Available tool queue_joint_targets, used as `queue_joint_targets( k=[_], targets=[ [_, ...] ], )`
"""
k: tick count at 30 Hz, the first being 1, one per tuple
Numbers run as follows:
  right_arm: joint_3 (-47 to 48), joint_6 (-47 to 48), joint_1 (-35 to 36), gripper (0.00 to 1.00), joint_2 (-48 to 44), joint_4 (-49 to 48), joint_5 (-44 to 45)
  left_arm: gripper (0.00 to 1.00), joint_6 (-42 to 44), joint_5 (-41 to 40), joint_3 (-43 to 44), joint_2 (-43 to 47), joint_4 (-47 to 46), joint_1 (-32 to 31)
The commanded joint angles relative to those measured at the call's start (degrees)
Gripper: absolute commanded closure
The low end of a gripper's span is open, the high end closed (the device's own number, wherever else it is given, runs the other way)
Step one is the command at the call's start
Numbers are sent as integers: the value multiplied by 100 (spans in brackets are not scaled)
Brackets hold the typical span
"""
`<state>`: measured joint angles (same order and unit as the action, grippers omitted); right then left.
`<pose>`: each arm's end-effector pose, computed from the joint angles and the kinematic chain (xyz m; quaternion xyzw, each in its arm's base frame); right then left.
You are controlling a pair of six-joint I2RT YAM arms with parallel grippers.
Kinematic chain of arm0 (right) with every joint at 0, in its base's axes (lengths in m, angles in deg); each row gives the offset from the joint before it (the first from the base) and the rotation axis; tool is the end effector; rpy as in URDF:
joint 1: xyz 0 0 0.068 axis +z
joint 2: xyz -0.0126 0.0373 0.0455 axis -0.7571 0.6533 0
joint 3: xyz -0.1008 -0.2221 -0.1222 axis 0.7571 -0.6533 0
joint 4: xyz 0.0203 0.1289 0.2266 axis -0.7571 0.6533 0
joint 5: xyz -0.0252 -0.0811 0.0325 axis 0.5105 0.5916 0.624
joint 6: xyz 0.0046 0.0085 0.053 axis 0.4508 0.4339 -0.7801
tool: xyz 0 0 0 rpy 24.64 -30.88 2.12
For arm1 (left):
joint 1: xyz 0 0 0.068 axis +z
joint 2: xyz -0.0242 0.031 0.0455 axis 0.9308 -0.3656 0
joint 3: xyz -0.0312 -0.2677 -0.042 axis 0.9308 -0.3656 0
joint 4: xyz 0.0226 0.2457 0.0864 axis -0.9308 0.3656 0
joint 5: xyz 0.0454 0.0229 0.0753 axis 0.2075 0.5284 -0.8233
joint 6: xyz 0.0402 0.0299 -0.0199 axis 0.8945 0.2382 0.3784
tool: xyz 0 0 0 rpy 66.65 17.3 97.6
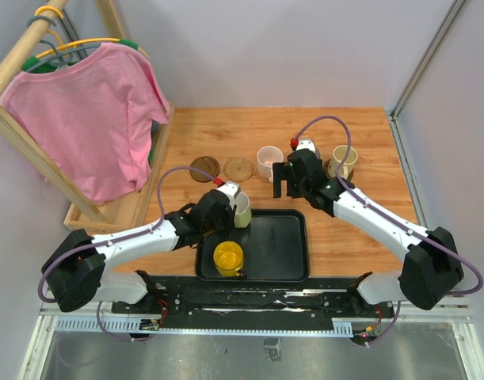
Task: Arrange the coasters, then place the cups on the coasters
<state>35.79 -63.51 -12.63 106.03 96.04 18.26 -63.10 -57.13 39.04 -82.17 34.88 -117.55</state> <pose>0.2494 0.1737 0.2783 -0.0367 0.8910 0.1216 0.4359 0.1708 -0.1881 0.1920 0.2069 0.8926 -0.1612 0.3667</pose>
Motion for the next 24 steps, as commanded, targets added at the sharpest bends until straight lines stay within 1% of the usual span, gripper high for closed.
queue_joint_targets(
  k=[1, 5, 7, 9, 14, 18, 24],
  targets=[
    [-263, -46, 48, 2, -359, -179, 210, 99, 173, -461, 710, 188, -380, -36],
    [-448, 3, 51, 2, -598, -193, 428, 99, 363, -1024, 1225, 24, -325, -40],
    [-511, 22, 51, 2, -693, -168, 519, 99, 440, -1435, 1560, -214, -233, -2],
    [-539, 47, 47, 2, -770, -116, 583, 100, 419, -1675, 1916, -517, -90, 146],
    [-521, 196, 48, 2, -876, 83, 683, 99, 161, -1465, 2433, -1168, -55, 727],
    [-529, 242, 49, 2, -941, 166, 747, 99, 184, -1743, 3024, -1834, 230, 874],
    [-526, 178, 43, 2, -902, 169, 663, 99, 201, -1497, 3769, -2605, 434, 1127]
  ],
)
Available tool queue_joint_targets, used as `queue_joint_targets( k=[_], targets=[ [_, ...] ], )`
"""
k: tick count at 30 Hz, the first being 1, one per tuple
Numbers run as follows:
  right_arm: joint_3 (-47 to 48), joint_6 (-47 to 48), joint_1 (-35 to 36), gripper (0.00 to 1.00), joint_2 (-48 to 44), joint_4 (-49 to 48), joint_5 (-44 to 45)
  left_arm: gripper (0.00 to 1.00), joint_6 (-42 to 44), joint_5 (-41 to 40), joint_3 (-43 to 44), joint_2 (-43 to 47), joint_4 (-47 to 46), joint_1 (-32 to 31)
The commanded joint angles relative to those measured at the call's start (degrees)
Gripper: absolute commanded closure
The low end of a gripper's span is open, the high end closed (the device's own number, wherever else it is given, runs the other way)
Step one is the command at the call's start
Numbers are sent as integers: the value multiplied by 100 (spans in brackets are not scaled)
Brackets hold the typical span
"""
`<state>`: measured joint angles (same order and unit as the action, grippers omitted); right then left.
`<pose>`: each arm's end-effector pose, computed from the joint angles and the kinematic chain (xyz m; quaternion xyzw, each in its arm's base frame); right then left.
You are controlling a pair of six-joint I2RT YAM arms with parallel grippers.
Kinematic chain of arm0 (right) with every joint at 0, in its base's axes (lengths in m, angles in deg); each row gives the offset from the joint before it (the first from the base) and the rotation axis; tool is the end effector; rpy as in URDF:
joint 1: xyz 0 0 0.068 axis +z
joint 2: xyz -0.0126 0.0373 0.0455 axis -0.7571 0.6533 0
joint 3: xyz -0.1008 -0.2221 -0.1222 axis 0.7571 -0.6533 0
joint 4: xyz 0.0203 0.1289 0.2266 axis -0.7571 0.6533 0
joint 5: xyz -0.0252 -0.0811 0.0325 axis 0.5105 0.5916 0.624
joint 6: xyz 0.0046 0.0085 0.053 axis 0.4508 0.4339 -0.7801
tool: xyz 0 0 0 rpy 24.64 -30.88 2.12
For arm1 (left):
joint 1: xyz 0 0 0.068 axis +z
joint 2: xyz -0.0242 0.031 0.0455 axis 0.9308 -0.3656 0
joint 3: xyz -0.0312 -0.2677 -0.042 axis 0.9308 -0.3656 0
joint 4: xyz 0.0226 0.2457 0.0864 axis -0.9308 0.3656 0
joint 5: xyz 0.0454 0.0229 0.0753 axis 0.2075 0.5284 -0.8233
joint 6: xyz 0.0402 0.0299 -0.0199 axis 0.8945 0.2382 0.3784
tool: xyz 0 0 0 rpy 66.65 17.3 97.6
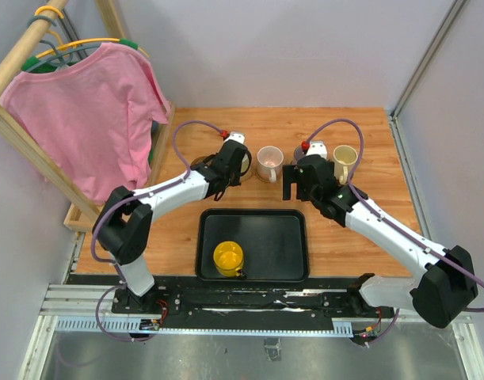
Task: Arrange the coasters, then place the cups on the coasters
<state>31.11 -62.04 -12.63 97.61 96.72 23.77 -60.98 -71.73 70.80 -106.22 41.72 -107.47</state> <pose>0.2244 0.1511 0.2895 -0.0210 0.8750 0.0909 0.4750 0.3000 -0.2240 0.2364 0.0904 0.8955 -0.0195 0.4354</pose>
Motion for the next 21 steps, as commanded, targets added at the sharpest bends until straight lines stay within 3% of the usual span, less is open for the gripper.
queue_joint_targets(
  k=[1, 21],
  targets=[
    [-52, 26, 46, 2, -46, 104, 97, 99, -12, -5, 686, -301, -210, 158],
    [49, 50, 41, 2, 220, 101, -34, 99, -179, 513, 862, -742, -505, 438]
  ],
)
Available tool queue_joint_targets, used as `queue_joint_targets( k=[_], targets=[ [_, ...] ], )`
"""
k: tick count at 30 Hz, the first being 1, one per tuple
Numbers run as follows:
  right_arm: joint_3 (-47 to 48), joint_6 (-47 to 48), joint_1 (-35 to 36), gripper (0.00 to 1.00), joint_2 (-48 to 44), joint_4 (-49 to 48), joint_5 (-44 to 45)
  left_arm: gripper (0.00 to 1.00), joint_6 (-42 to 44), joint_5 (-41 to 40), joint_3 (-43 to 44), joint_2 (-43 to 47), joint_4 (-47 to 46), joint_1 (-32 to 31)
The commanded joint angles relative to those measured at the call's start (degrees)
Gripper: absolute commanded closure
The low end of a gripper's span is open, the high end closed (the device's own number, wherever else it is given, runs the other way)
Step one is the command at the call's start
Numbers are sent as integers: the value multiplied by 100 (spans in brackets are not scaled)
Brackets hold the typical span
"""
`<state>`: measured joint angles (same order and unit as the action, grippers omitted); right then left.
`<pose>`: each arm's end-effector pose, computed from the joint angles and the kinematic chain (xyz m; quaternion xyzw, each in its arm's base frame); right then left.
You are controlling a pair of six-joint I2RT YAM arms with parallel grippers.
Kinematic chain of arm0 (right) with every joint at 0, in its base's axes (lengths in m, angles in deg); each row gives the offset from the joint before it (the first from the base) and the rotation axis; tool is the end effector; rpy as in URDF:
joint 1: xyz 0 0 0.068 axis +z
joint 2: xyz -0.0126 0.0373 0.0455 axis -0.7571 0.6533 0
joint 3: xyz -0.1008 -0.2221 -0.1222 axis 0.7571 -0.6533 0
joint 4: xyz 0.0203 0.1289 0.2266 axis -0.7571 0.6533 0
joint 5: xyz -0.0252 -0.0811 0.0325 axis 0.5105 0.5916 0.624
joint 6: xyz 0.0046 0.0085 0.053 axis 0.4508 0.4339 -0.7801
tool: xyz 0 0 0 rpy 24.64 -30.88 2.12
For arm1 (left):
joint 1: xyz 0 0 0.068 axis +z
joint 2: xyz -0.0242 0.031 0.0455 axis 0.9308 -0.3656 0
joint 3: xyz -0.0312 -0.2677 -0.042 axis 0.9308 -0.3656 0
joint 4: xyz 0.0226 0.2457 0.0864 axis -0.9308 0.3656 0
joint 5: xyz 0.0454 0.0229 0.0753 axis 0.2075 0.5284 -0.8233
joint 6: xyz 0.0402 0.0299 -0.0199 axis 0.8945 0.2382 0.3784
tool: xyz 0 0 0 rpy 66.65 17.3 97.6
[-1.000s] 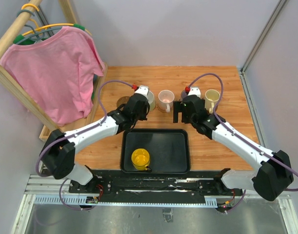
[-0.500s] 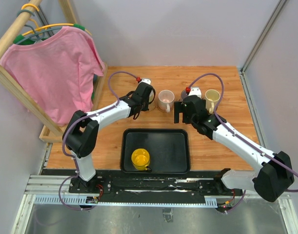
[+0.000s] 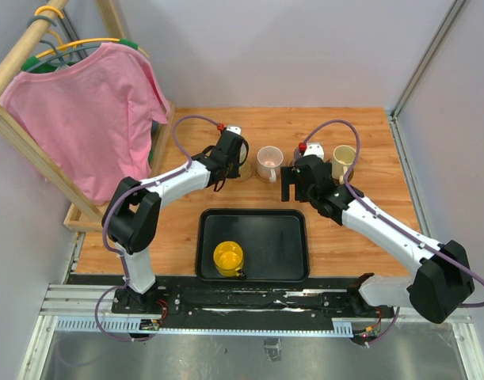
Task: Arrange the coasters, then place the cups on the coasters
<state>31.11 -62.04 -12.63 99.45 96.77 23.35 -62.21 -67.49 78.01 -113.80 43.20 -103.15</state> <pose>0.2287 0.1546 0.2812 -0.0261 0.8825 0.0855 0.4618 0.3411 -0.2210 0.2251 0.0657 0.9088 -0.0313 0.4109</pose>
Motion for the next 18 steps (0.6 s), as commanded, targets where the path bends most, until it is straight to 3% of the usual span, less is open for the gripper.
queue_joint_targets(
  k=[1, 18],
  targets=[
    [43, 51, 42, 2, 35, 99, 11, 100, -63, 101, 153, -5, -662, 5],
    [12, 32, 48, 2, 22, 70, 13, 99, -136, 197, 101, -180, -800, 5]
  ],
)
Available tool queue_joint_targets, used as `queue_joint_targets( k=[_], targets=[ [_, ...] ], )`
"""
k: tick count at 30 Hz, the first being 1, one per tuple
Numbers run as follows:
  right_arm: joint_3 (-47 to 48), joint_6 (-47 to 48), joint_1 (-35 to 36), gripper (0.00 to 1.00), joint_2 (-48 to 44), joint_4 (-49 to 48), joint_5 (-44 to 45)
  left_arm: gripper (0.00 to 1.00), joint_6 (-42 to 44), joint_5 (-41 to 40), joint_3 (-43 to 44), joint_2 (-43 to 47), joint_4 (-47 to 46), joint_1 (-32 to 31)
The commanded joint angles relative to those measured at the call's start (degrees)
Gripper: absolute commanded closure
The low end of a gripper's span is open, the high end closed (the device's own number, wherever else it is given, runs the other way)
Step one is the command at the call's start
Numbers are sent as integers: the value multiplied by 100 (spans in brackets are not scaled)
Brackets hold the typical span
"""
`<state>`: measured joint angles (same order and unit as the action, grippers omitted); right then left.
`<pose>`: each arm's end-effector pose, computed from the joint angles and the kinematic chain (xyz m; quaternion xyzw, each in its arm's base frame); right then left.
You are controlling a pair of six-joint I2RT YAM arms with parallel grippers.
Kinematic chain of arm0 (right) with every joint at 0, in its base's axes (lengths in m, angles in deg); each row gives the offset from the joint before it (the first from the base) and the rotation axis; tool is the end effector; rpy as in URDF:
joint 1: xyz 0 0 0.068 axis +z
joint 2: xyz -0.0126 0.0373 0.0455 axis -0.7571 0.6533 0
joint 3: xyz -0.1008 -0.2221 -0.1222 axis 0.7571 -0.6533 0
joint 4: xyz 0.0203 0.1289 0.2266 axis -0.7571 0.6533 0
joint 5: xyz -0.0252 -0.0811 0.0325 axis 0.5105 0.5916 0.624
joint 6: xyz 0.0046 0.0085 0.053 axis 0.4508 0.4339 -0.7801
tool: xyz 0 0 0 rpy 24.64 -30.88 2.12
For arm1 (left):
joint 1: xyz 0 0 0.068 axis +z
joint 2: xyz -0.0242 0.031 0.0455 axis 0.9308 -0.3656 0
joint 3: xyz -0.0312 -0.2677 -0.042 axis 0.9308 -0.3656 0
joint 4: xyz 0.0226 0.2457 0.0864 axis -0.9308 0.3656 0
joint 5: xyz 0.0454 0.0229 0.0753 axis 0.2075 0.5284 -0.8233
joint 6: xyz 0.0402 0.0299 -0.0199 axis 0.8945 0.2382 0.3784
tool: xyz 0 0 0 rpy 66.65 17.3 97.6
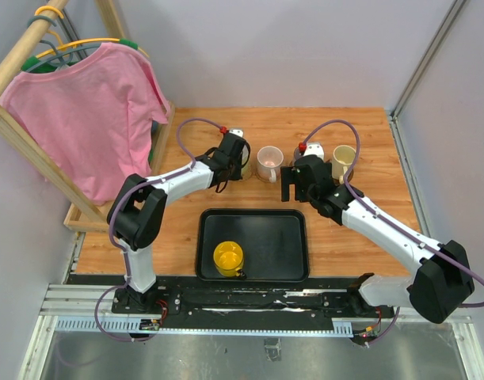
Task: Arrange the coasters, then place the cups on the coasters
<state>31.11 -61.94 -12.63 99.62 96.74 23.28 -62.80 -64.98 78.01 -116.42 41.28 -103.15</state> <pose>0.2291 0.1550 0.2805 -0.0274 0.8830 0.0849 0.4608 0.3465 -0.2266 0.2095 0.0709 0.9133 -0.0490 0.3981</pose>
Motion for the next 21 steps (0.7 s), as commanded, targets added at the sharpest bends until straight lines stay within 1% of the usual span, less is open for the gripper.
queue_joint_targets(
  k=[1, 21],
  targets=[
    [8, 21, 51, 2, 2, 72, 12, 99, -79, -54, 92, 82, -634, 5],
    [16, 6, 47, 2, 133, 18, -108, 99, -83, -192, -13, -12, -653, 5]
  ],
)
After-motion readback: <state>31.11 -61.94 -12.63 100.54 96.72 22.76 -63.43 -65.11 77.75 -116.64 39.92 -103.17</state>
